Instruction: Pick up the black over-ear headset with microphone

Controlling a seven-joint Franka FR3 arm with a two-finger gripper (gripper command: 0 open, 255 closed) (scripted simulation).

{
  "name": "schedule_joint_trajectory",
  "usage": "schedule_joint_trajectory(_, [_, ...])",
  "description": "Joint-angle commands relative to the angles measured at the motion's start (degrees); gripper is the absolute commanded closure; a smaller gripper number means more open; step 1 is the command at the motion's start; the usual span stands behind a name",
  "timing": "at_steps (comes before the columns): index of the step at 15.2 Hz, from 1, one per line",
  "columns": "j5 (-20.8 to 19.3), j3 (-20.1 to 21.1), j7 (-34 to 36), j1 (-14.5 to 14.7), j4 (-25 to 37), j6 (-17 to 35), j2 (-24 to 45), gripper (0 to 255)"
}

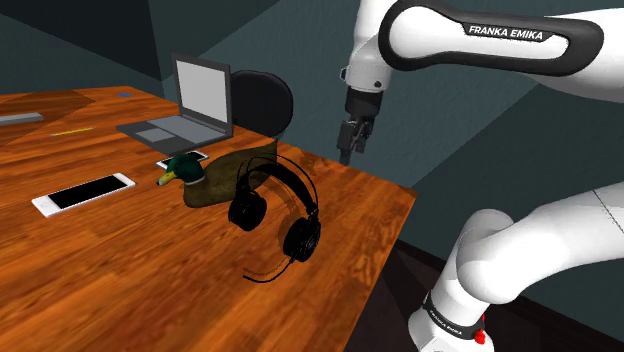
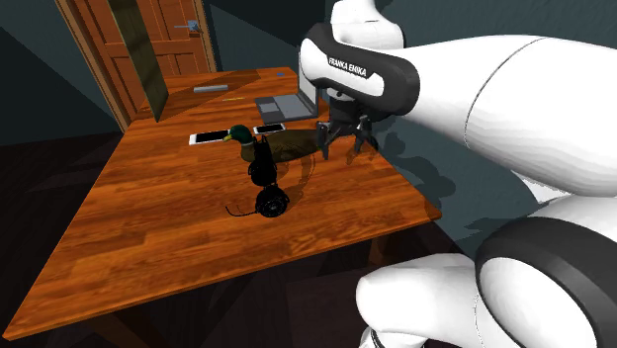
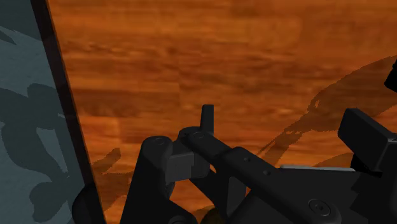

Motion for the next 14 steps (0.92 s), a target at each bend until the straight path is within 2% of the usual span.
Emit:
schedule_joint_trajectory(1, [1.1, 2.4, 2.8, 0.7, 2.8, -0.3, 2.5, 0])
schedule_joint_trajectory(8, [2.7, 10.3, 12.1, 2.2, 14.4, -2.1, 12.1, 0])
schedule_joint_trajectory(14, [1.4, 17.2, 20.8, 3.3, 27.1, -4.6, 22.7, 0])
